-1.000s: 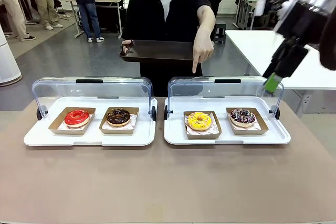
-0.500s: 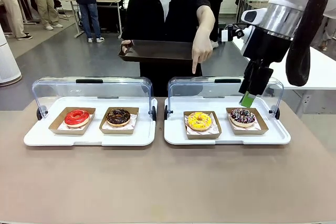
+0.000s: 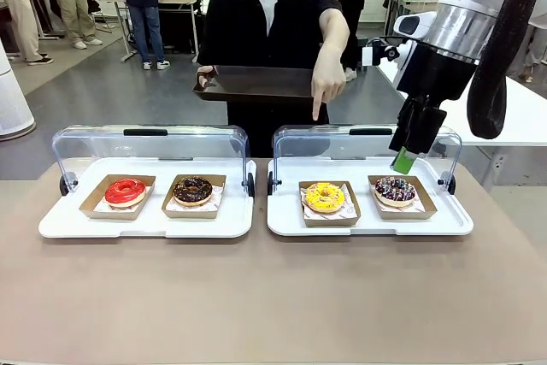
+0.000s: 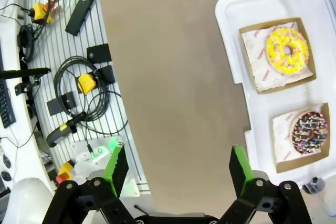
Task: Provide the desired donut to the person.
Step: Pick up and lift the Paper togo box containing the Donut pointed at by the person.
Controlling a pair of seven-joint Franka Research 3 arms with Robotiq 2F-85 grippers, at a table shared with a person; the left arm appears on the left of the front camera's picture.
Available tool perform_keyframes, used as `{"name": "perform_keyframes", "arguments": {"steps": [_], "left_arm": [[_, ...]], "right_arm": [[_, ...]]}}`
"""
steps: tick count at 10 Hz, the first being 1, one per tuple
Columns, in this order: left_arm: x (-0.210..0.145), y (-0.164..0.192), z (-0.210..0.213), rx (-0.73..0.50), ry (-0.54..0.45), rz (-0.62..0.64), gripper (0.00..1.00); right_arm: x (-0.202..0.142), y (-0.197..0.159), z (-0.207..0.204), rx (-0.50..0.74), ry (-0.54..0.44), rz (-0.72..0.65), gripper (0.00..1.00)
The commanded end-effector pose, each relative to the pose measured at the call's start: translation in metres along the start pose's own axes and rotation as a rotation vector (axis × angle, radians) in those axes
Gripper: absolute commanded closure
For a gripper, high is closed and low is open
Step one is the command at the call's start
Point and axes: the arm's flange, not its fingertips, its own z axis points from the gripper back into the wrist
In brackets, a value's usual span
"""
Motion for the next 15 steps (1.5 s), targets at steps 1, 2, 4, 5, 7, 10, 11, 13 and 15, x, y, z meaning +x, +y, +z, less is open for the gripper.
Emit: {"name": "perform_keyframes", "arguments": {"steps": [1, 2, 4, 5, 7, 10, 11, 13, 15], "left_arm": [[0.000, -0.001, 0.002, -0.001, -0.012, -0.014, 0.00], [0.000, -0.001, 0.002, -0.001, -0.012, -0.014, 0.00], [0.000, -0.001, 0.002, -0.001, -0.012, -0.014, 0.00], [0.000, -0.001, 0.002, -0.001, -0.012, -0.014, 0.00], [0.000, -0.001, 0.002, -0.001, -0.012, -0.014, 0.00], [0.000, -0.001, 0.002, -0.001, -0.012, -0.014, 0.00], [0.000, -0.001, 0.002, -0.001, -0.012, -0.014, 0.00], [0.000, -0.001, 0.002, -0.001, -0.012, -0.014, 0.00], [0.000, -0.001, 0.002, -0.001, -0.012, -0.014, 0.00]], "right_arm": [[0.000, 0.001, 0.000, -0.005, 0.005, -0.014, 0.00], [0.000, 0.001, 0.000, -0.005, 0.005, -0.014, 0.00], [0.010, -0.005, -0.011, -0.076, 0.062, -0.022, 0.00], [0.023, -0.011, -0.020, -0.130, 0.112, -0.010, 0.00], [0.039, -0.025, -0.042, -0.195, 0.208, 0.074, 0.00], [0.051, -0.058, -0.085, -0.128, 0.174, 0.210, 0.00], [0.052, -0.065, -0.096, -0.092, 0.124, 0.234, 0.00], [0.054, -0.079, -0.120, -0.115, 0.118, 0.268, 0.00], [0.054, -0.094, -0.143, -0.107, 0.122, 0.266, 0.00]]}}
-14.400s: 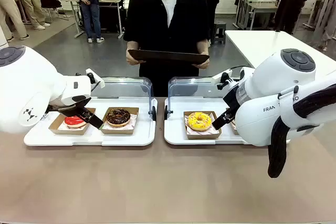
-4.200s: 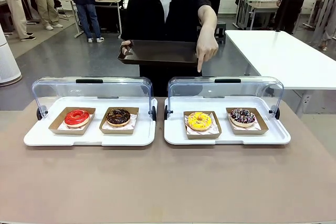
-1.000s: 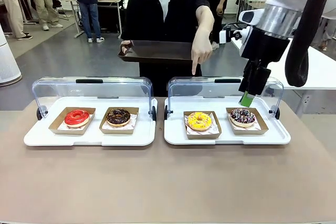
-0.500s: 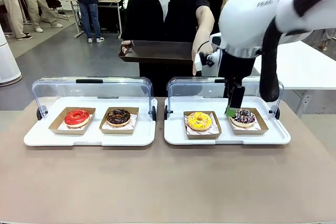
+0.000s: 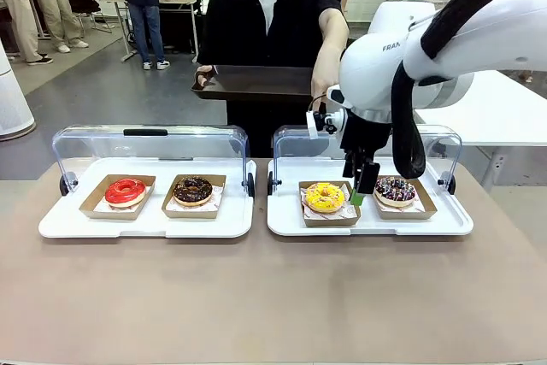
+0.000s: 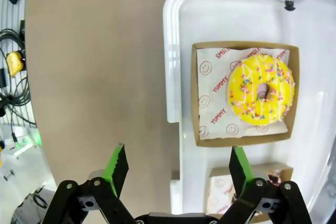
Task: Provide the desired donut to the person.
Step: Pick up and lift the Paper togo box containing the Donut pointed at by the person.
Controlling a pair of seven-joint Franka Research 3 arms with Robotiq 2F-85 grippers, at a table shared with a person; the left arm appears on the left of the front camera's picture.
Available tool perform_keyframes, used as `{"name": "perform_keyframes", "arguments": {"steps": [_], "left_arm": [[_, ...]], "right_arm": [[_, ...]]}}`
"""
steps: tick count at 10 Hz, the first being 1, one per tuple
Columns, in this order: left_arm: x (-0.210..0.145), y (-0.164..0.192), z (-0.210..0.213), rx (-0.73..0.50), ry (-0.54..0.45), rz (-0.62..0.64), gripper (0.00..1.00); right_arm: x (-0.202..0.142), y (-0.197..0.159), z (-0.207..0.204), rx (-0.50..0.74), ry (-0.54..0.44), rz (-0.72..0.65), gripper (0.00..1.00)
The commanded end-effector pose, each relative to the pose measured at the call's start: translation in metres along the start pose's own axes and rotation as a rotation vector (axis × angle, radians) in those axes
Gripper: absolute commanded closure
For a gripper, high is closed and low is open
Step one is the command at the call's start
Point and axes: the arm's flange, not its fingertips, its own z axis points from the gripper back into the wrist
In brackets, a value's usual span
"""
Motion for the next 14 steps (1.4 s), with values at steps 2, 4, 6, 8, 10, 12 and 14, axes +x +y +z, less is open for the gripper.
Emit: {"name": "perform_keyframes", "arguments": {"steps": [2, 4, 6, 8, 10, 12, 14], "left_arm": [[0.000, -0.001, 0.002, -0.001, -0.012, -0.014, 0.00], [0.000, -0.001, 0.002, -0.001, -0.012, -0.014, 0.00], [0.000, -0.001, 0.002, -0.001, -0.012, -0.014, 0.00], [0.000, -0.001, 0.002, -0.001, -0.012, -0.014, 0.00], [0.000, -0.001, 0.002, -0.001, -0.012, -0.014, 0.00], [0.000, -0.001, 0.002, -0.001, -0.012, -0.014, 0.00], [0.000, -0.001, 0.002, -0.001, -0.012, -0.014, 0.00]], "right_arm": [[-0.001, -0.013, -0.017, 0.018, -0.006, 0.000, 0.00], [-0.002, -0.006, -0.018, 0.018, 0.004, -0.005, 0.00], [-0.002, -0.006, -0.018, 0.018, 0.004, -0.005, 0.00], [-0.002, -0.006, -0.018, 0.018, 0.004, -0.005, 0.00], [0.000, -0.007, -0.019, 0.022, 0.004, -0.003, 0.00], [-0.004, -0.010, -0.030, -0.030, 0.033, 0.014, 0.00], [-0.009, -0.014, -0.040, -0.045, 0.050, 0.009, 0.00]]}}
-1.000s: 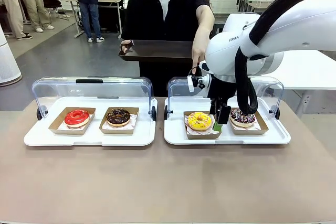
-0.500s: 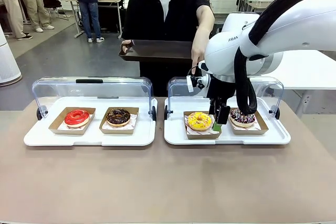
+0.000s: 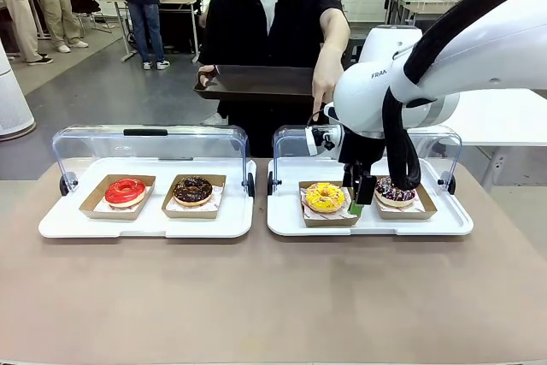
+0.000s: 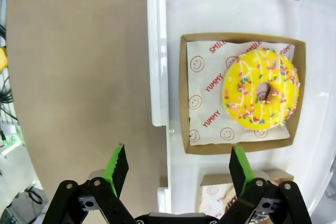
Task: Provide the desired donut to the person.
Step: Pick up and lift the Paper togo box containing the Donut pointed at by the person.
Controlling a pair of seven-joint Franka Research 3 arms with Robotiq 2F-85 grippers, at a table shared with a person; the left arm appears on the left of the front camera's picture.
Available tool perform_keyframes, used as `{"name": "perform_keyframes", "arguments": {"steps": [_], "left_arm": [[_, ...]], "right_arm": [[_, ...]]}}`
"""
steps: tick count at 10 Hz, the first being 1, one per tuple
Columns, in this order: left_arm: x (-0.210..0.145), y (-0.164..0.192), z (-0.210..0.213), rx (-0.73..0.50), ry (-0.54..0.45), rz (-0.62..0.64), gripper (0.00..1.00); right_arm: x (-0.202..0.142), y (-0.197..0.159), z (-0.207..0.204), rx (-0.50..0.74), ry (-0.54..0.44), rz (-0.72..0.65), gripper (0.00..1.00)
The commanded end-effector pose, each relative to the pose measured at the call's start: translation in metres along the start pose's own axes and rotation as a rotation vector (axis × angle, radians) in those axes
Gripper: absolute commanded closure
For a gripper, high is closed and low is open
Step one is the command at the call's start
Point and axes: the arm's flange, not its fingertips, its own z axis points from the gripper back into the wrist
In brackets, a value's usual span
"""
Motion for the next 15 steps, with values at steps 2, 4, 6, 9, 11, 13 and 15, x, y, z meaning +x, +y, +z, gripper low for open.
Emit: {"name": "perform_keyframes", "arguments": {"steps": [2, 4, 6, 9, 11, 13, 15], "left_arm": [[0.000, -0.001, 0.002, -0.001, -0.012, -0.014, 0.00], [0.000, -0.001, 0.002, -0.001, -0.012, -0.014, 0.00], [0.000, -0.001, 0.002, -0.001, -0.012, -0.014, 0.00], [0.000, -0.001, 0.002, -0.001, -0.012, -0.014, 0.00], [0.000, -0.001, 0.002, -0.001, -0.012, -0.014, 0.00], [0.000, -0.001, 0.002, -0.001, -0.012, -0.014, 0.00], [0.000, -0.001, 0.002, -0.001, -0.012, -0.014, 0.00]], "right_arm": [[-0.005, -0.008, -0.026, -0.037, 0.016, -0.008, 0.00], [-0.005, -0.014, -0.039, -0.032, -0.014, 0.023, 0.00], [-0.007, -0.021, -0.049, -0.043, -0.013, 0.041, 0.00], [-0.015, -0.030, -0.058, -0.045, -0.019, 0.031, 0.00], [-0.019, -0.034, -0.062, -0.039, -0.017, 0.010, 0.00], [-0.020, -0.035, -0.063, -0.036, -0.016, 0.009, 0.00], [-0.020, -0.035, -0.064, -0.035, -0.019, 0.010, 0.00]]}}
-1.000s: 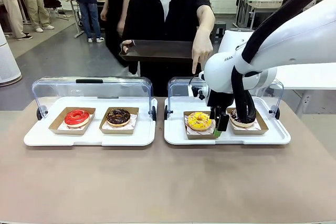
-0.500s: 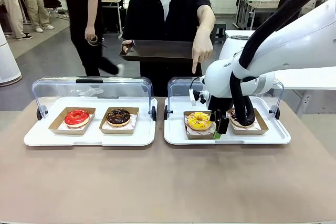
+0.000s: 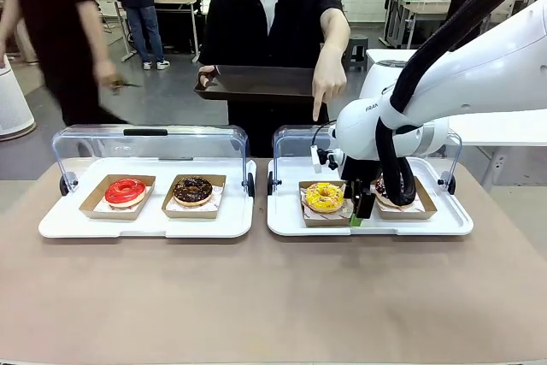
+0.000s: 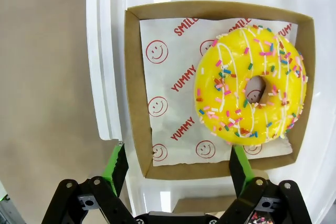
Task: Provide the desired donut to the person.
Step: Pick up and lift the Paper togo box containing the Donut pointed at by the person.
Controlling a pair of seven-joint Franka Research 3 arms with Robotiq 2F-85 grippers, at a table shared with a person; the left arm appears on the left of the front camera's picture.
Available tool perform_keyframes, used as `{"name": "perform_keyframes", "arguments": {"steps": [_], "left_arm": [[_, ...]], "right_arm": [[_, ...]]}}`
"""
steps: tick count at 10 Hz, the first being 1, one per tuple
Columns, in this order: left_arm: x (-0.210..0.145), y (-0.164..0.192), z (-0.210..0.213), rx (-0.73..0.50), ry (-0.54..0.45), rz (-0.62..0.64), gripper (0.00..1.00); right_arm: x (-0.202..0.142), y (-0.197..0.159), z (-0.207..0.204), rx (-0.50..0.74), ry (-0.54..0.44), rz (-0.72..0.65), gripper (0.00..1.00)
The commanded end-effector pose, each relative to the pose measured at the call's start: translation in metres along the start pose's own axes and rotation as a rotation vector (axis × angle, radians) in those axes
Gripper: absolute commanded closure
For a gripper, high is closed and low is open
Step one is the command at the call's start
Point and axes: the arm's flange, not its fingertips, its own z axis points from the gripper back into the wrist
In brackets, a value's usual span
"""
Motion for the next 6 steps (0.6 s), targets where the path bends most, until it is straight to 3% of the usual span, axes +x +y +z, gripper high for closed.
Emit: {"name": "perform_keyframes", "arguments": {"steps": [1, 2, 3, 4, 6], "left_arm": [[0.0003, -0.0005, 0.0016, -0.001, -0.012, -0.014, 0.00], [0.0003, -0.0005, 0.0016, -0.001, -0.012, -0.014, 0.00], [0.0003, -0.0005, 0.0016, -0.001, -0.012, -0.014, 0.00], [0.0003, -0.0005, 0.0016, -0.001, -0.012, -0.014, 0.00], [0.0003, -0.0005, 0.0016, -0.001, -0.012, -0.014, 0.00]], "right_arm": [[0.0008, -0.0058, -0.0043, -0.006, -0.010, 0.015, 0.03], [0.0011, -0.0059, -0.0041, -0.005, -0.012, 0.020, 0.60], [0.0012, -0.0060, -0.0039, 0.000, -0.015, 0.018, 0.63], [0.0012, -0.0060, -0.0037, 0.000, -0.016, 0.020, 1.00], [0.0004, -0.0063, -0.0031, 0.000, -0.015, 0.016, 1.00]]}}
